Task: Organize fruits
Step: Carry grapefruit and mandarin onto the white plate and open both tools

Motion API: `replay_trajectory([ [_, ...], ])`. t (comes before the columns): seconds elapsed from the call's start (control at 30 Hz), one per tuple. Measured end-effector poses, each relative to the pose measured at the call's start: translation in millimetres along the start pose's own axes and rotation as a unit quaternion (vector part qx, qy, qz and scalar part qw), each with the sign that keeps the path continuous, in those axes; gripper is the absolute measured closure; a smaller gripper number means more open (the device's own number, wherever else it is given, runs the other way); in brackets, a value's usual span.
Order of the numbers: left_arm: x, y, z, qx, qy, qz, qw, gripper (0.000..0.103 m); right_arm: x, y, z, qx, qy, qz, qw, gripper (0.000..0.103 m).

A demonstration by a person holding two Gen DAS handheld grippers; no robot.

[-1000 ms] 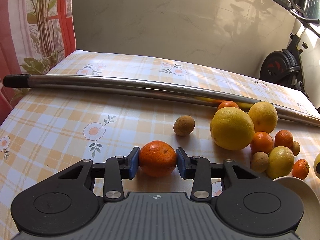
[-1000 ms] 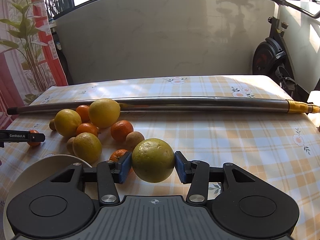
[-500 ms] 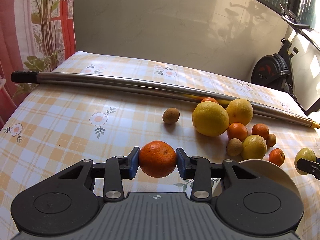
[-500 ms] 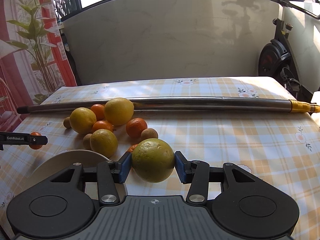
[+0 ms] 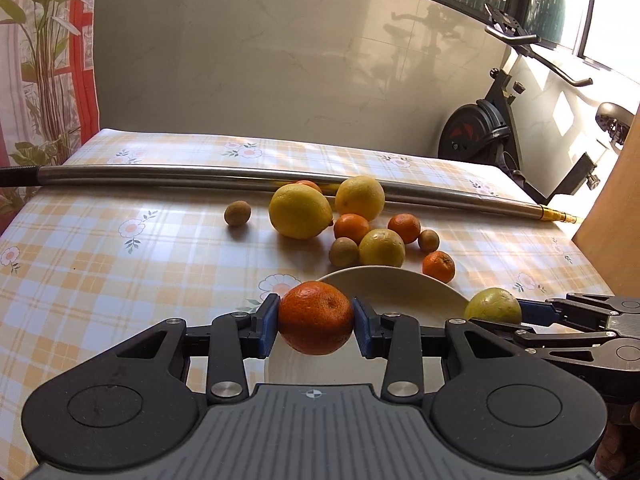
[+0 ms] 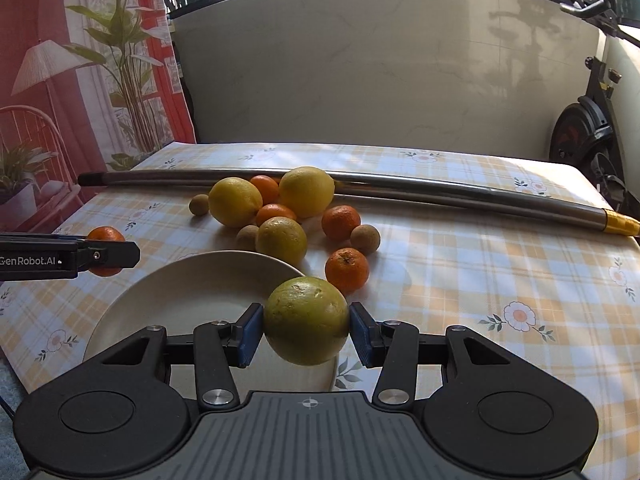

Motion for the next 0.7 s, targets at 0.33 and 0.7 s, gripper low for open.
replay_trajectory([
  [0.33,-2.5,-27.7,-19.1,-0.009,-0.02,0.019,0.9996,0.062,11.8,-22.5,12.7,0.024,-0.004,0.02,1.0,0.06],
  [0.7,-8.1,-42.6,-27.3,-0.032,-0.012,0.037,0.9987,0.062,13.5,-30.8,11.5,0.022,-0.009,0.033,0.999,0.06],
])
Point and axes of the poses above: each gripper's, at about its wrist camera, not at the fingertips, and x roughly against the way its jaws point, z to its left, y to its top, the point moved 6 cm from there along -x, roughly the way its jaws point, and after that the axes turned 14 degrees about -x, right-handed, at the moved point
